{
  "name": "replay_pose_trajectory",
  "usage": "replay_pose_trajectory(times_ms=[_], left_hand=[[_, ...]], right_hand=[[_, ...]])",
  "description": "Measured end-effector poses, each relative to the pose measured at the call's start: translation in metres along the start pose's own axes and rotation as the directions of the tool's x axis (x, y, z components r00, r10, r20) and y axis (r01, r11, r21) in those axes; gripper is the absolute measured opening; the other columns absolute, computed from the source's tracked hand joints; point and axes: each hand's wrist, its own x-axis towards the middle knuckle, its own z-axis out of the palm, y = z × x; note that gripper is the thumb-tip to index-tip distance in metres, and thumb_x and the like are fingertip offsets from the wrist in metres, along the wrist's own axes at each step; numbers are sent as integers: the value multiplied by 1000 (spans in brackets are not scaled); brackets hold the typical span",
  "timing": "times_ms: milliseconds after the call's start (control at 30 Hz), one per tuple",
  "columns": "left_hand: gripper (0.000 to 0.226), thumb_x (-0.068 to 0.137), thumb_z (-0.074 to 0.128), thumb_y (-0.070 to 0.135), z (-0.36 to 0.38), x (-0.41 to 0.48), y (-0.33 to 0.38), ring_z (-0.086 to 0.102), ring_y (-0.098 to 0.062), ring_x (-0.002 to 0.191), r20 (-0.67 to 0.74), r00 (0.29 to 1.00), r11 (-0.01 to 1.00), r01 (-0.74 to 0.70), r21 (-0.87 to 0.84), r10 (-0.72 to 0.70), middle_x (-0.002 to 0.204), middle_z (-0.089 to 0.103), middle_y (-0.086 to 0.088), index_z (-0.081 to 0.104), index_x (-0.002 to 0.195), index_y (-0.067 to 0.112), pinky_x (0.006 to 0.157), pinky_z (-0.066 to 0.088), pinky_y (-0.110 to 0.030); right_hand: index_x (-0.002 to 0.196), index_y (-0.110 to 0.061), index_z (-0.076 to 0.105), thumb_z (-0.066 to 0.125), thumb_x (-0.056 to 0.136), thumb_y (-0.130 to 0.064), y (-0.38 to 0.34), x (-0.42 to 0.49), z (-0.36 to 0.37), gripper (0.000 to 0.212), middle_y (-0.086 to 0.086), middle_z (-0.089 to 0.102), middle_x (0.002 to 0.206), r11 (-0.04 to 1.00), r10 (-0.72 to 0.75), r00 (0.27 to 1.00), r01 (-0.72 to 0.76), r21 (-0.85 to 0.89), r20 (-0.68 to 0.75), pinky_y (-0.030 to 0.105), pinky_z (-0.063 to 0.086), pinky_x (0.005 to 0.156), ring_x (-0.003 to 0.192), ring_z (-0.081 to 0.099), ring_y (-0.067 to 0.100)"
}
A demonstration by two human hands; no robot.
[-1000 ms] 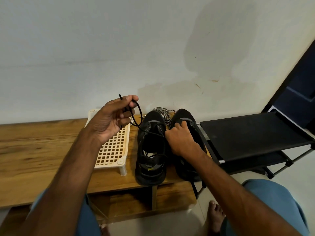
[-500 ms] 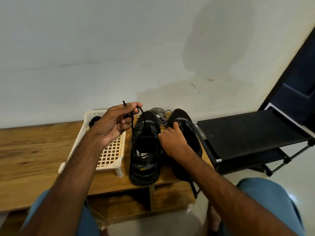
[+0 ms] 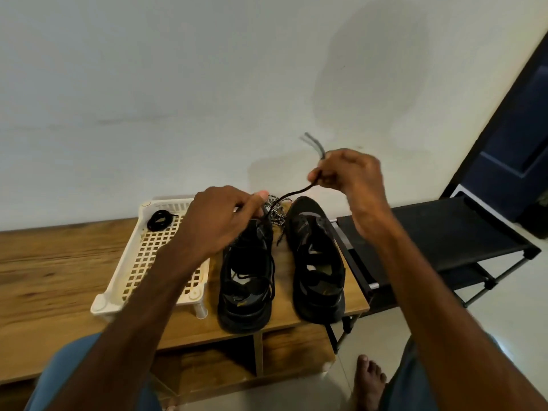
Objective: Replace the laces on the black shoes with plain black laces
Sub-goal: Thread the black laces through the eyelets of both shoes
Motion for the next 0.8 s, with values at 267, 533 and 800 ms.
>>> replay_pose_trajectory(times_ms=[267,533,800], left_hand=[[33,87,78,31,35,42,28,63,0,63,-222,972,974,-126,-189,82,71,70,11,69,59,16,63,51,-27],[21,89,78,33,77,85,22,72,-2,100,187,975,649,221,-728,-122,97,80,6,82,103,17,91,51,-22],[16,98,67,19,95,100,8,68,4,105,233,956,670,291,-683,-178,108,78,8,80,98,11,93,48,-14]], right_hand=[[102,-1,73,70,93,-12,29,-4,-5,14,15,78,83,939,338,938,-332,-87,71,33,62,72,70,74,19],[104,-3,72,71,95,-24,44,31,-16,23,13,79,90,928,368,910,-347,-135,191,30,62,77,85,78,25],[93,-18,76,74,92,-20,71,42,-31,4,-3,78,84,774,210,977,-140,-618,43,28,62,75,78,75,9]])
